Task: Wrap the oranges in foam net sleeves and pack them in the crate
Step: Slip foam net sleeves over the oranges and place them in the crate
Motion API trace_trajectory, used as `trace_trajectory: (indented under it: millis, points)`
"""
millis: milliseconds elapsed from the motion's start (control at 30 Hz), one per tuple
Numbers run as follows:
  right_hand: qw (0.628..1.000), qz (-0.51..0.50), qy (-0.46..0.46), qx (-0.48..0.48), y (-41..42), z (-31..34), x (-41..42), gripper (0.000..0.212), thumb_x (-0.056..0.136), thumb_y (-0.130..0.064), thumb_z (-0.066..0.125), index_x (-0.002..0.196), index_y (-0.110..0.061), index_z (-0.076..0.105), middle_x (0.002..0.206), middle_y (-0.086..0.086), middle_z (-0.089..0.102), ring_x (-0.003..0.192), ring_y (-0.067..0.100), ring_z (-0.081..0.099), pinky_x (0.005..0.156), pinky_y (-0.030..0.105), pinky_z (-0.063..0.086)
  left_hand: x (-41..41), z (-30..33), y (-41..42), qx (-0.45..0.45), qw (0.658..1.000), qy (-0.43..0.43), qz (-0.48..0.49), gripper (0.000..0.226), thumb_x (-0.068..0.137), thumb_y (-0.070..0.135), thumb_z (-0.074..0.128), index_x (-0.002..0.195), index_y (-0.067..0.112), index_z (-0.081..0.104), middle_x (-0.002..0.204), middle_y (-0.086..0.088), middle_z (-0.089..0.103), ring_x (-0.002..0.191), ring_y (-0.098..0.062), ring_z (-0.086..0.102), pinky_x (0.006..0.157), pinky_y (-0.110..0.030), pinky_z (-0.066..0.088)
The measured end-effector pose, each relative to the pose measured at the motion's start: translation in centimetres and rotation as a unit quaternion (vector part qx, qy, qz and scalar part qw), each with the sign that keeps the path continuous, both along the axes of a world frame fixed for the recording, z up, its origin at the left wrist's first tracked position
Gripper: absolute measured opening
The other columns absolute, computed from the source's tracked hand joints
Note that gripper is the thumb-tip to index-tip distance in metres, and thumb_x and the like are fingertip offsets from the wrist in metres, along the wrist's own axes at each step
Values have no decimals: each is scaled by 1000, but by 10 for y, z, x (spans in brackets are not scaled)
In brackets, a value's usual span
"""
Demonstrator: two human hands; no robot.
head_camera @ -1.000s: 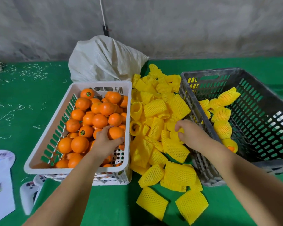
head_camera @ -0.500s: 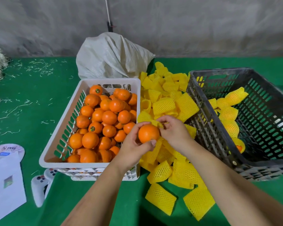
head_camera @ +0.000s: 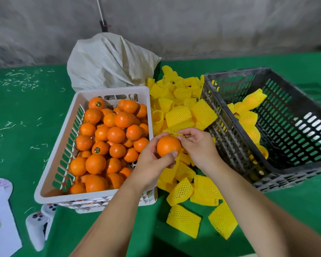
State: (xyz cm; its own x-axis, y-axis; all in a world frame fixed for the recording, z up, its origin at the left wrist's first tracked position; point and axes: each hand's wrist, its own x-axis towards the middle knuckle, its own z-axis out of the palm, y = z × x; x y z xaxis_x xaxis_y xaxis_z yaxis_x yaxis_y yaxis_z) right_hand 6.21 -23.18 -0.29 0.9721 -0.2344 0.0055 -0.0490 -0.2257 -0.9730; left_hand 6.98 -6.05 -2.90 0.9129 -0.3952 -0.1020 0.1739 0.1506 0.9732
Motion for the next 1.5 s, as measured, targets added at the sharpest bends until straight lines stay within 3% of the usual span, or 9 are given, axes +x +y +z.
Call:
trace_trajectory:
  millis: [200, 400, 567, 667, 800, 867, 1033, 1200, 1500]
  points:
    - [997, 68, -10, -30, -27, -4, -8, 13, 98, -13, 66, 106, -22, 70, 77, -10, 67, 61, 2, 53, 56, 22, 42, 7, -3, -17, 107, 987, -119, 22, 74, 83, 35, 84, 136, 47, 34, 121, 7, 52, 88, -8, 68, 70, -28, 57]
    - [986, 142, -20, -81, -48, -8, -21, 17, 100, -16, 63, 102, -33, 66, 73, -27, 63, 63, -3, 54, 56, 13, 37, 3, -5, -26, 227, 952, -195, 64, 71, 80, 64, 74, 141, 52, 40, 137, 14, 40, 128, -5, 48, 105, -39, 52]
    - [981, 152, -63, -99, -41, -2, -24, 16, 101, -17, 61, 109, -30, 63, 96, -21, 64, 89, -3, 59, 74, 12, 43, -2, -9, -21, 127, 981, -138, 52, 70, 80, 41, 74, 140, 53, 40, 135, -14, 43, 118, -35, 56, 94, -58, 55]
    - [982, 131, -83, -105, -39, 0, -24, 19, 98, -8, 63, 113, -21, 63, 107, -13, 57, 100, -1, 55, 85, 17, 44, -2, -15, -16, 172, 970, -172, -2, 77, 86, 31, 70, 150, 45, 30, 122, -8, 51, 97, -28, 62, 81, -55, 55]
    - [976, 114, -107, -152, -35, 5, -26, 25, 94, 3, 61, 112, -14, 68, 114, -2, 54, 110, 8, 56, 91, 23, 49, -4, -22, -20, 210, 955, -203, 49, 77, 87, 52, 78, 151, 50, 35, 81, 15, 60, 60, -3, 55, 52, -19, 41]
    - [969, 97, -135, -181, -34, 13, -26, 24, 93, 4, 60, 106, -14, 70, 110, -1, 57, 106, 11, 56, 87, 25, 48, -3, -23, -22, 223, 951, -200, 71, 82, 81, 65, 80, 151, 53, 38, 66, 10, 57, 53, -5, 47, 46, -33, 34]
    - [949, 133, -191, -214, -28, 27, -32, 22, 91, 1, 64, 101, -18, 69, 105, -6, 57, 98, 6, 54, 81, 17, 42, 0, -24, -29, 206, 943, -233, 119, 56, 83, 71, 74, 132, 55, 52, 105, 13, 70, 77, -12, 67, 64, -36, 56]
    - [957, 120, -156, -215, -19, 2, -38, 52, 93, -17, 71, 139, -28, 51, 128, -11, 40, 112, 4, 50, 93, 23, 47, 3, -20, -23, 68, 971, -125, 192, 46, 86, 45, 74, 128, 31, 59, 112, 8, 73, 100, -11, 71, 80, -35, 57]
    - [968, 68, -185, -154, -20, -4, -27, 48, 99, -6, 49, 145, -17, 56, 131, -2, 54, 119, 10, 56, 94, 25, 48, -3, -13, -20, 62, 977, -197, 46, 63, 96, 26, 77, 152, 32, 47, 141, 0, 64, 129, -25, 63, 106, -42, 55]
